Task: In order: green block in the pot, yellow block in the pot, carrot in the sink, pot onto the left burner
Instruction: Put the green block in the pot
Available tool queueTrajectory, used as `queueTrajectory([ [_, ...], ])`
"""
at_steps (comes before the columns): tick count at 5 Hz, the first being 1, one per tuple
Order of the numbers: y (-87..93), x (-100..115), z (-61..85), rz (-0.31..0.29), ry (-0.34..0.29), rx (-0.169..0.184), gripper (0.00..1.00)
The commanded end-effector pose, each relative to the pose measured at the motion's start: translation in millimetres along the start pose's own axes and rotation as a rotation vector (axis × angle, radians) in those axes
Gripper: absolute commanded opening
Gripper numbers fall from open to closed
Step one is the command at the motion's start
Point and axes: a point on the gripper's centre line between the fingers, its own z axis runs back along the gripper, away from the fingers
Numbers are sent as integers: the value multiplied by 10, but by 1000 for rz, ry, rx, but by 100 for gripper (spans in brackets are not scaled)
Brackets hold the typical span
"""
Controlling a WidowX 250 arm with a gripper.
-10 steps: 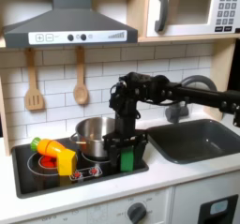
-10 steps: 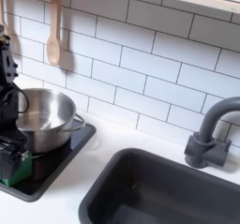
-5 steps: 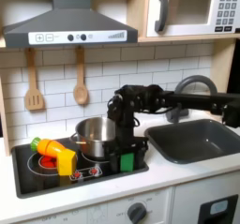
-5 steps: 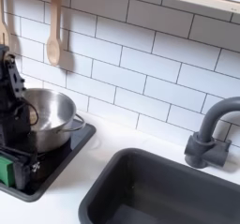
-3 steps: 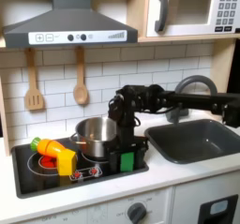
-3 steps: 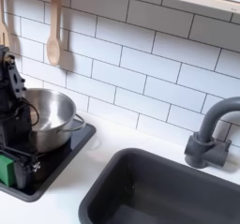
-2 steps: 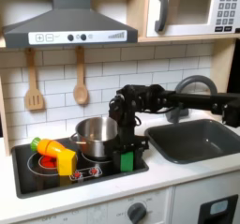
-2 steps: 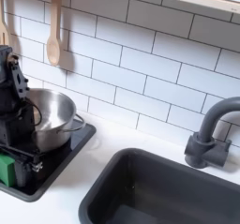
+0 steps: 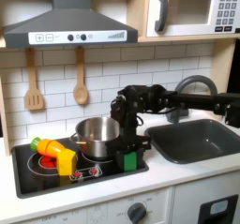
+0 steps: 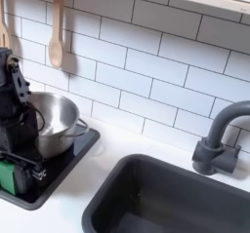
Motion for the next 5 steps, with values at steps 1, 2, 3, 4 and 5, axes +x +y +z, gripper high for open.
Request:
queueTrajectory([
  [1, -118, -37, 297, -10, -19, -46, 0],
  [2, -49, 27, 540, 2, -69, -40, 0],
  [3, 140, 115, 716, 60, -96, -41, 0],
  [4, 311, 278, 930, 126, -159, -40, 0],
  [5, 460, 435, 990, 172, -181, -53, 0],
])
